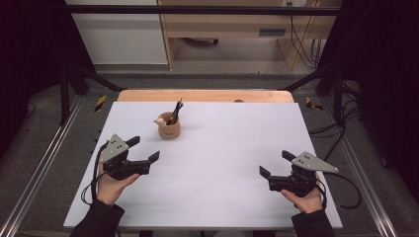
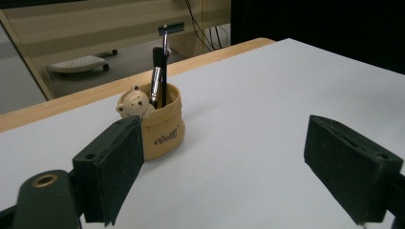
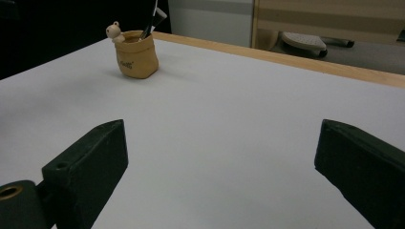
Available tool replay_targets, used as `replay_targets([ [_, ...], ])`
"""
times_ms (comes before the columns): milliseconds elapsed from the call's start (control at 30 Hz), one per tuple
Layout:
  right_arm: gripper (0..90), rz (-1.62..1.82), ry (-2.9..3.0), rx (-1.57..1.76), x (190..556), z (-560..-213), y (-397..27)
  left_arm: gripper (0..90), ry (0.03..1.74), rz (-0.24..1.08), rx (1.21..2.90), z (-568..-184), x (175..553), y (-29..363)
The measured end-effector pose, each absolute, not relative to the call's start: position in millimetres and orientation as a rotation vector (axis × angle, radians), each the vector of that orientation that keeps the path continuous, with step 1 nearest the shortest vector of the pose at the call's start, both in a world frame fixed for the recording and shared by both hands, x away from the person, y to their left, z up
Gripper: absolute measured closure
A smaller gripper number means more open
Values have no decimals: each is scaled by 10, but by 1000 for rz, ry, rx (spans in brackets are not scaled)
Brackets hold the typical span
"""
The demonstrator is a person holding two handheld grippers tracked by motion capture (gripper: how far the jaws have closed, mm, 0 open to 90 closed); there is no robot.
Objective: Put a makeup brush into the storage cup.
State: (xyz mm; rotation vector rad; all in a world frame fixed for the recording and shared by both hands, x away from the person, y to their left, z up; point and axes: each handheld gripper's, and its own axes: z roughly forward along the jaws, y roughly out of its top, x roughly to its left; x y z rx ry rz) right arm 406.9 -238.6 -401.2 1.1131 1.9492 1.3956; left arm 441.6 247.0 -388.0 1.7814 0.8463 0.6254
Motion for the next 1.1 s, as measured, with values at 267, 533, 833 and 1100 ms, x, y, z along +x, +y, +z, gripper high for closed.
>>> replay_targets([
  [267,47,1390,1957,1114,4070,-4022,-2366,100,862,618,1788,-3977,4317,2561],
  [533,47,1386,1961,1115,4072,-4037,-2356,96,890,616,1785,-4072,4250,2680],
  [833,47,1383,1961,1116,4067,-4051,-2380,92,907,629,1781,-4121,4191,2819],
  [1100,46,1386,1963,1121,4070,-4069,-2394,91,909,620,1787,-4154,4198,2850],
])
